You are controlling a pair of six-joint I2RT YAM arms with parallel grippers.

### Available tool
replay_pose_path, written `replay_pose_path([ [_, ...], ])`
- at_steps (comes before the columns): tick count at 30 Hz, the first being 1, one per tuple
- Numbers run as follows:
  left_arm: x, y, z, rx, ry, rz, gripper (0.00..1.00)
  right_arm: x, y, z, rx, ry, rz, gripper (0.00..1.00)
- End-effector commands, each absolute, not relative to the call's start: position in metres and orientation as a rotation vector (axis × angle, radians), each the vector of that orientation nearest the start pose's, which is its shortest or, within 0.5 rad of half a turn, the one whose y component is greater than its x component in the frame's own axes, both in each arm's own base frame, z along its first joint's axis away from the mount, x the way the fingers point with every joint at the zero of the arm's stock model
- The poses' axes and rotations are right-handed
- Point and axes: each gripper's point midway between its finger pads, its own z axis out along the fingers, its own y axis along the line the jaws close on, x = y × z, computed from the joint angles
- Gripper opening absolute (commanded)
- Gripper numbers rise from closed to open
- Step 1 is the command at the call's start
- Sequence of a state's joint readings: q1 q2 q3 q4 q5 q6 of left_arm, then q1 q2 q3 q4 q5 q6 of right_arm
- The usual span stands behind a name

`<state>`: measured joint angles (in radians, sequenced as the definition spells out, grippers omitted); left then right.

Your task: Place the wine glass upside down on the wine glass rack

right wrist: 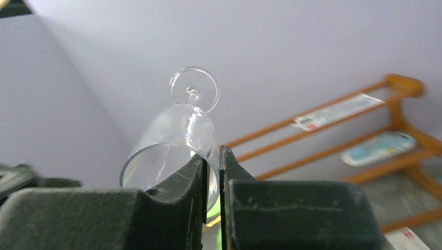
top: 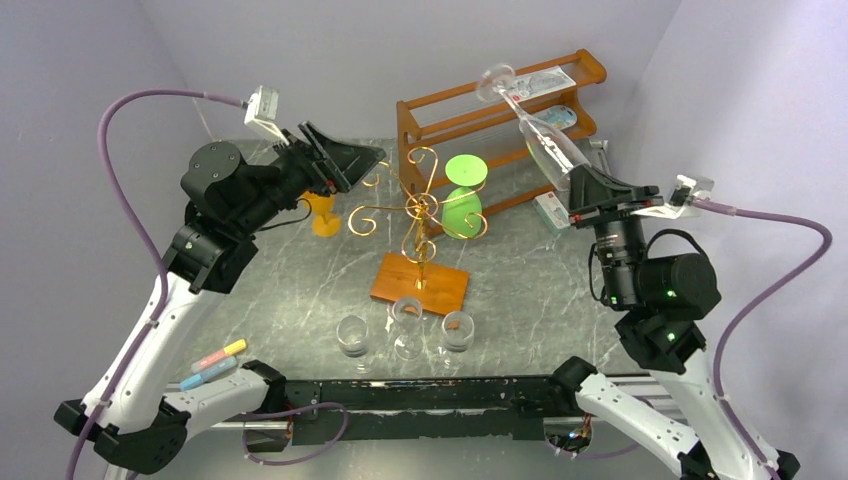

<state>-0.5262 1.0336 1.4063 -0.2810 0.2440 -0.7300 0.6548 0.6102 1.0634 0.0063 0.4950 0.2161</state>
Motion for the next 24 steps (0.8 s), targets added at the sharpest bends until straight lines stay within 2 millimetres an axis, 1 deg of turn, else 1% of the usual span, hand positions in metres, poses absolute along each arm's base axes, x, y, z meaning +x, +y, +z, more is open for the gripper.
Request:
replay_pose_path([
  [1, 0.256, -0.234, 0.511, -0.07, 1.492, -1.359, 0.97, 0.197, 0.112, 0.551, 0.041, 0.903, 0.736, 0.0],
  [4, 0.258, -0.238, 0.521, -0.131, 1.439, -1.455, 0.97, 0.192, 0.134, 0.556, -0.038, 0.861, 0.822, 0.0],
  [7, 0.26, -0.241, 0.531, -0.191, 1.357, -1.549, 0.92, 0.191, 0.153, 0.553, -0.087, 0.841, 0.908, 0.0],
  [9, 0.261, -0.245, 0.538, -0.197, 1.322, -1.56, 0.91, 0.194, 0.163, 0.549, -0.086, 0.839, 0.973, 0.0],
  [12, 0.257, -0.259, 0.55, -0.168, 1.285, -1.572, 0.9, 0.199, 0.177, 0.55, -0.064, 0.836, 1.084, 0.0],
  [14, 0.257, -0.265, 0.554, -0.168, 1.267, -1.581, 0.91, 0.198, 0.189, 0.552, -0.093, 0.831, 1.145, 0.0],
  [16, 0.261, -0.266, 0.555, -0.191, 1.249, -1.589, 0.93, 0.197, 0.196, 0.553, -0.111, 0.826, 1.183, 0.0],
  [18, 0.262, -0.264, 0.558, -0.21, 1.201, -1.608, 0.93, 0.198, 0.2, 0.551, -0.115, 0.828, 1.204, 0.0],
  [19, 0.261, -0.26, 0.563, -0.22, 1.151, -1.618, 0.93, 0.199, 0.202, 0.549, -0.114, 0.836, 1.21, 0.0],
  [21, 0.26, -0.253, 0.568, -0.244, 1.09, -1.62, 0.92, 0.2, 0.204, 0.546, -0.118, 0.848, 1.216, 0.0],
  [24, 0.262, -0.24, 0.572, -0.298, 1.03, -1.588, 0.87, 0.2, 0.207, 0.541, -0.122, 0.856, 1.236, 0.0],
])
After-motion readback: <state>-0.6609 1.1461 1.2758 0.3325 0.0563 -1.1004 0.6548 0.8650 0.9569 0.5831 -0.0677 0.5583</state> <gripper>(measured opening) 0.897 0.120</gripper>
